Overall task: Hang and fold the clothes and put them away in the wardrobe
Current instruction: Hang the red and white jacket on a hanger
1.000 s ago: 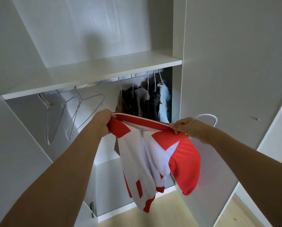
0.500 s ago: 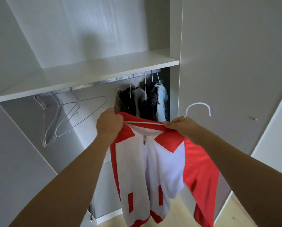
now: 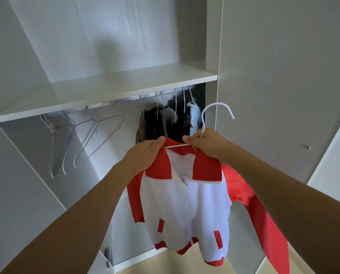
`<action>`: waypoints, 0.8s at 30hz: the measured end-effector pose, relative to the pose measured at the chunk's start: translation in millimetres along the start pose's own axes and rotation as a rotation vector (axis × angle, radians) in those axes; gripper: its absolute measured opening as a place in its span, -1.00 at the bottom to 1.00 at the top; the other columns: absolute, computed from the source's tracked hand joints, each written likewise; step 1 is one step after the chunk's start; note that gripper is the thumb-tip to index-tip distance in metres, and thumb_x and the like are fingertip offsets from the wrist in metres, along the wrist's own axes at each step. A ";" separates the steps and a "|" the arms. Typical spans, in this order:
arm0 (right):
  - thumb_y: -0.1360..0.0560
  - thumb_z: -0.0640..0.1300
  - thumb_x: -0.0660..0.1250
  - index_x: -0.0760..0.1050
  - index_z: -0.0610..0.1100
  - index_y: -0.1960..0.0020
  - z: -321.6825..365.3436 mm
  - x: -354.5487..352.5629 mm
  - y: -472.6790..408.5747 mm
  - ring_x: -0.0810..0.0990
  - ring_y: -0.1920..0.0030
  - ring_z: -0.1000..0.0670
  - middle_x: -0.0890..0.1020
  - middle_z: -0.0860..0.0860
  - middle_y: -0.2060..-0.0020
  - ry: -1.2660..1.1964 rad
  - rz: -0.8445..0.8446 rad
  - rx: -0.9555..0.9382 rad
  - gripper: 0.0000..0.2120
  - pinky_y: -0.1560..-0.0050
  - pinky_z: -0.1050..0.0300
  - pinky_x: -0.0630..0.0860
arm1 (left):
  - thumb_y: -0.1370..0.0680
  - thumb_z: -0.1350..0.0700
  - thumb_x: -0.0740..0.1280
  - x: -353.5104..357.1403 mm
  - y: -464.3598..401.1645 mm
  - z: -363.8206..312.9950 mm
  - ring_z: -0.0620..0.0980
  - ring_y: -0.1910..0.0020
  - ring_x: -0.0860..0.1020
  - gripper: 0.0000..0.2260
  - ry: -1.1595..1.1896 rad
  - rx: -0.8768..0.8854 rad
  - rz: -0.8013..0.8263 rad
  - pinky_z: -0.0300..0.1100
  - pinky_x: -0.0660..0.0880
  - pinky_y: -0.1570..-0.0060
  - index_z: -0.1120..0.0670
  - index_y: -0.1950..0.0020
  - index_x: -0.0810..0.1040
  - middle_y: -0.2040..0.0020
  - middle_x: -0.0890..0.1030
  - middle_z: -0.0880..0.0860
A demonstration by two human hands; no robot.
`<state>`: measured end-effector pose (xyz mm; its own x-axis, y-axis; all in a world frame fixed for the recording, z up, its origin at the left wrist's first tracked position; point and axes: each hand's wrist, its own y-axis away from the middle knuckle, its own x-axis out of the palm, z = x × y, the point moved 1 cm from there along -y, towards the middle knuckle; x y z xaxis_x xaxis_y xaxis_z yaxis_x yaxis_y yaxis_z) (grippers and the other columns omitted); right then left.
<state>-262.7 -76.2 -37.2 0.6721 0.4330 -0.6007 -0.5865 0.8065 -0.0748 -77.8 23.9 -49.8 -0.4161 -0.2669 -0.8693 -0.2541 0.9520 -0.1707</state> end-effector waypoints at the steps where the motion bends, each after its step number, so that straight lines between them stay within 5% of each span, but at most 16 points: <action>1: -0.53 0.17 0.26 0.38 -0.08 0.48 2.7 2.3 -1.4 0.35 0.55 0.11 0.36 0.06 0.60 0.021 0.002 -0.010 -0.50 0.44 0.30 0.32 | -0.67 -0.09 0.01 0.5 2.4 -6.1 -0.01 -0.14 0.50 -0.63 -0.066 0.047 -0.002 -0.16 0.31 -0.18 0.02 -0.24 0.52 -0.06 0.55 -0.05; 3: -0.58 0.16 0.17 0.38 -0.09 0.42 6.4 7.3 -4.6 0.38 0.49 0.12 0.39 0.06 0.55 0.042 -0.016 -0.053 -0.52 0.34 0.28 0.35 | -0.66 0.05 0.10 3.0 4.9 -13.8 0.00 -0.22 0.46 -0.71 -0.054 0.135 0.052 -0.17 0.31 -0.25 0.04 -0.30 0.50 -0.20 0.54 -0.01; 5: -0.59 0.18 0.10 0.34 -0.10 0.32 5.7 7.9 -6.9 0.40 0.36 0.06 0.42 0.02 0.42 0.087 -0.043 -0.095 -0.56 0.21 0.14 0.38 | -0.56 0.01 0.19 2.2 6.9 -10.9 -0.01 0.00 0.54 -0.81 0.089 0.121 0.136 -0.11 0.45 -0.06 -0.03 -0.08 0.56 0.01 0.59 -0.07; 8: -0.57 0.26 0.04 0.30 -0.11 0.29 -9.4 3.6 -7.6 0.43 0.31 -0.03 0.42 -0.05 0.38 0.202 -0.025 -0.056 -0.52 0.13 0.04 0.40 | -0.53 0.05 0.28 -2.1 12.3 8.5 -0.04 0.18 0.54 -0.96 0.016 0.074 0.056 -0.26 0.45 0.22 -0.02 0.04 0.47 0.18 0.55 -0.05; 16: -0.31 0.55 0.10 0.26 -0.12 0.40 -21.3 29.7 -5.6 0.33 0.44 -0.01 0.31 -0.01 0.49 0.228 0.125 0.075 -0.31 0.31 0.12 0.29 | -0.56 -0.04 0.32 -10.7 44.5 41.5 -0.10 0.15 0.53 -0.92 0.050 -0.058 0.014 -0.33 0.38 0.23 -0.14 0.07 0.43 0.16 0.52 -0.15; 21: -0.18 0.56 0.19 0.43 -0.14 0.30 -0.7 66.9 -12.0 0.34 0.42 -0.04 0.35 -0.10 0.44 0.096 0.271 0.021 -0.29 0.37 0.14 0.26 | -0.55 -0.07 0.32 -27.7 72.1 69.5 -0.02 0.13 0.57 -0.80 0.061 -0.271 0.046 -0.16 0.52 0.12 0.06 -0.01 0.52 0.10 0.59 0.00; 24: -0.18 0.53 0.23 0.50 -0.20 0.29 16.5 93.6 -15.4 0.38 0.44 -0.03 0.39 -0.07 0.47 0.078 0.359 -0.048 -0.26 0.38 0.17 0.30 | -0.58 -0.05 0.27 -33.4 85.6 70.7 -0.02 0.28 0.50 -0.74 0.028 -0.271 0.134 -0.17 0.43 0.24 0.14 0.04 0.54 0.23 0.55 0.06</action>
<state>-183.3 -41.4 -79.2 0.3847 0.6514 -0.6539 -0.8002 0.5885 0.1154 -23.9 124.9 -68.2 -0.4844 -0.1489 -0.8621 -0.4172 0.9055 0.0781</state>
